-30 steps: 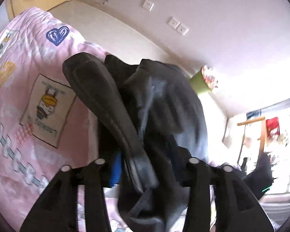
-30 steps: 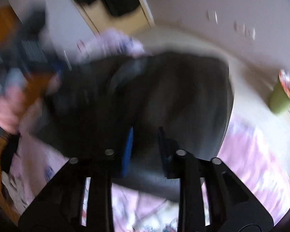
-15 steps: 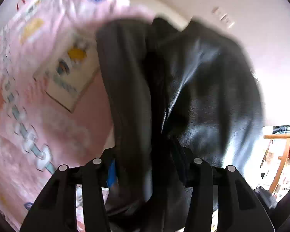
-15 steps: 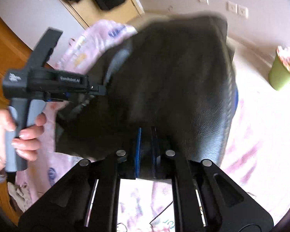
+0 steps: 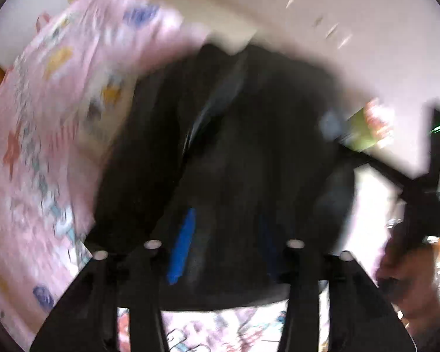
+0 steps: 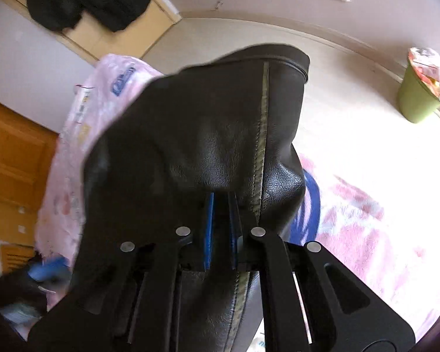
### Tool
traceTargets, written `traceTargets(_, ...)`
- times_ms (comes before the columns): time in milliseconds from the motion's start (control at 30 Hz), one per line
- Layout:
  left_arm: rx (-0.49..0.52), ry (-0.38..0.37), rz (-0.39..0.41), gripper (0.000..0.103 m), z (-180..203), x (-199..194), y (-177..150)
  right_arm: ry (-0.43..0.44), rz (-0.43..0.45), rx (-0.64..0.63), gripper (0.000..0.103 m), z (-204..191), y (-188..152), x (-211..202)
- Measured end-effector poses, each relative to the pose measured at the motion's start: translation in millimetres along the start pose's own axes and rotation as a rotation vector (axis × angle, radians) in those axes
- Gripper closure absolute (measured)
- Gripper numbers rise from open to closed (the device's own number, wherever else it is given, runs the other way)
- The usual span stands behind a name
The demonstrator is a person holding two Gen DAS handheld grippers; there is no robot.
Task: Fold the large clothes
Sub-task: 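Carry the blazer bundle across the bed and set it down with both grippers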
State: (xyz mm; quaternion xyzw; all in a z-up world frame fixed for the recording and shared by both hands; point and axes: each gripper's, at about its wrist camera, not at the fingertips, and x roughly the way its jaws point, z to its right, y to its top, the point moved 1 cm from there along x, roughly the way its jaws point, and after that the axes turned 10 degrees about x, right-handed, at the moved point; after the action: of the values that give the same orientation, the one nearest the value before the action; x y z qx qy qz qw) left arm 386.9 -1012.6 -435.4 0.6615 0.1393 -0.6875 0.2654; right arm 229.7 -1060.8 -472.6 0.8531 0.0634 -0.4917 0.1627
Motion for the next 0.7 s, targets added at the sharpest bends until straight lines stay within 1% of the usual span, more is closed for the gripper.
traceTargets(33, -0.019, -0.011, -0.029, 0.069, -4, 19, -6, 0.01, -0.006, 0.013, 0.094, 2, -4, 5)
traceTargets(67, -0.014, 0.006, -0.04, 0.068, -6, 30, -10, 0.012, -0.017, 0.02, 0.096, 2, -7, 14)
traceTargets(133, 0.029, 0.061, -0.048, 0.067, -2, 40, -12, 0.0, -0.016, 0.001, 0.097, 2, -4, 18)
traceTargets(167, 0.051, 0.091, -0.049, 0.066, 1, 42, -11, -0.026, -0.008, -0.03, 0.097, -3, -4, 17)
traceTargets(233, 0.049, 0.095, -0.062, 0.066, 3, 36, -6, -0.067, 0.007, -0.055, 0.096, -13, -3, 13)
traceTargets(300, 0.062, 0.086, -0.064, 0.066, 3, 24, -4, -0.062, 0.018, -0.026, 0.094, -15, 0, 1)
traceTargets(333, 0.075, 0.08, -0.065, 0.067, 2, 14, -4, -0.053, 0.019, -0.007, 0.094, -16, 0, -5)
traceTargets(367, 0.097, 0.071, -0.059, 0.066, 2, 1, -5, -0.016, 0.018, 0.029, 0.093, -15, -2, -17)
traceTargets(400, 0.115, 0.078, -0.047, 0.059, 2, -13, -7, 0.016, 0.017, 0.056, 0.093, -15, -6, -28)
traceTargets(433, 0.129, 0.082, -0.034, 0.054, 3, -24, -9, 0.044, 0.029, 0.086, 0.089, -16, -11, -47)
traceTargets(467, 0.142, 0.076, -0.005, 0.041, 2, -48, -12, 0.056, 0.056, 0.1, 0.085, -18, -17, -66)
traceTargets(500, 0.148, 0.075, 0.018, 0.03, 0, -63, -14, 0.066, 0.088, 0.109, 0.072, -21, -22, -86)
traceTargets(533, 0.162, 0.078, 0.049, 0.027, 0, -84, -17, 0.073, 0.135, 0.125, 0.045, -25, -32, -115)
traceTargets(567, 0.179, 0.081, 0.087, 0.02, -1, -111, -20, 0.073, 0.166, 0.132, 0.034, -30, -38, -135)
traceTargets(600, 0.185, 0.083, 0.106, 0.016, -1, -129, -23, 0.078, 0.187, 0.13, 0.029, -35, -43, -152)
traceTargets(633, 0.187, 0.082, 0.131, 0.015, -3, -153, -26, 0.083, 0.201, 0.115, 0.029, -41, -50, -174)
traceTargets(667, 0.186, 0.061, 0.146, 0.014, -4, -176, -30, 0.063, 0.227, 0.095, 0.029, -48, -58, -197)
traceTargets(700, 0.182, 0.052, 0.155, 0.013, -4, -191, -33, 0.052, 0.263, 0.083, 0.027, -56, -66, -220)
